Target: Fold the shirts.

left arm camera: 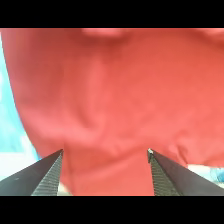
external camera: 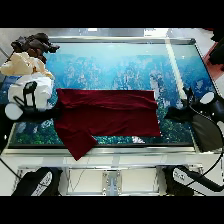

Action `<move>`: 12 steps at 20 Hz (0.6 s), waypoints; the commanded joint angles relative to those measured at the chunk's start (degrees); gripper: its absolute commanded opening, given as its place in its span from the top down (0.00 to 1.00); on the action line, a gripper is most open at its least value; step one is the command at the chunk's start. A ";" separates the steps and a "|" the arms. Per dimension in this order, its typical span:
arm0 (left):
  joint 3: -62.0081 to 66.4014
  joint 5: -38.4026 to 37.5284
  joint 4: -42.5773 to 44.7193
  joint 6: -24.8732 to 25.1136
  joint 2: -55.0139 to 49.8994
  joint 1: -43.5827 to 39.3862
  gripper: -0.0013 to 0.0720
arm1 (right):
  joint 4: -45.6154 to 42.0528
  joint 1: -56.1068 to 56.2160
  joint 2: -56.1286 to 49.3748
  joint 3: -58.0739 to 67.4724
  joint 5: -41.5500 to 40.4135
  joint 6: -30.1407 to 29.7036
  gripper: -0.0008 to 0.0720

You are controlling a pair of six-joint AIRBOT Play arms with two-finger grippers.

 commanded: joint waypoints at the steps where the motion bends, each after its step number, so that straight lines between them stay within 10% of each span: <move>1: -8.28 -2.93 -0.17 -6.73 8.87 0.04 0.17 | 3.39 -1.29 1.51 -9.81 0.66 0.15 0.31; 12: -8.31 -3.58 -1.95 -6.69 9.46 0.02 0.17 | 19.43 -1.29 1.44 -20.81 -16.85 -4.17 0.29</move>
